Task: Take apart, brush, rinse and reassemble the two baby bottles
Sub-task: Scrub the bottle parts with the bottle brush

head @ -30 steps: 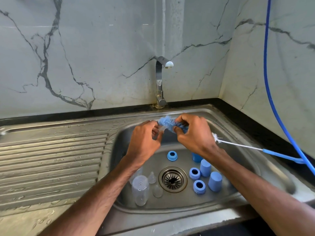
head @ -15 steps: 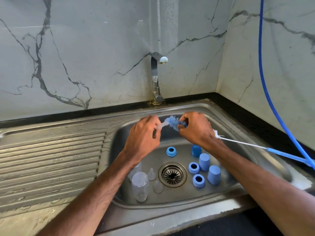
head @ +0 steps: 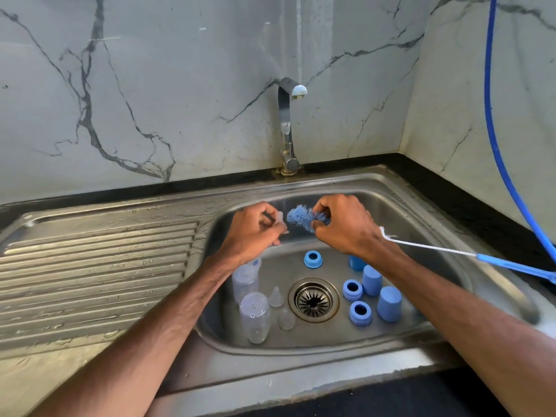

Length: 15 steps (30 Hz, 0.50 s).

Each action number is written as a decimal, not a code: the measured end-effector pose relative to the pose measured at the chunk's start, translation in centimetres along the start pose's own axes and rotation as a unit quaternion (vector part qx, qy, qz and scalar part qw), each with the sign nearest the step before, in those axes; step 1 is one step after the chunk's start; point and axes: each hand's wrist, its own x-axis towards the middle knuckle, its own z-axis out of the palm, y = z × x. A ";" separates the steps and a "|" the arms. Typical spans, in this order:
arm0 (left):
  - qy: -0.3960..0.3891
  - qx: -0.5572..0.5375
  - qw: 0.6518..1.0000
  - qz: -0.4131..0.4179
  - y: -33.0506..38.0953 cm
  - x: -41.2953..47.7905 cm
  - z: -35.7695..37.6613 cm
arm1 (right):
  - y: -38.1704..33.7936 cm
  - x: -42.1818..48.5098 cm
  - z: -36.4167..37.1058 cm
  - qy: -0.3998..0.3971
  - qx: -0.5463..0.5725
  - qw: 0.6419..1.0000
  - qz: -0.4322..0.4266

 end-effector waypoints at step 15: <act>-0.168 0.330 0.928 -0.022 -1.4 4.5 4.2 | 0.7 0.3 0.6 -0.034 0.008 0.999 0.000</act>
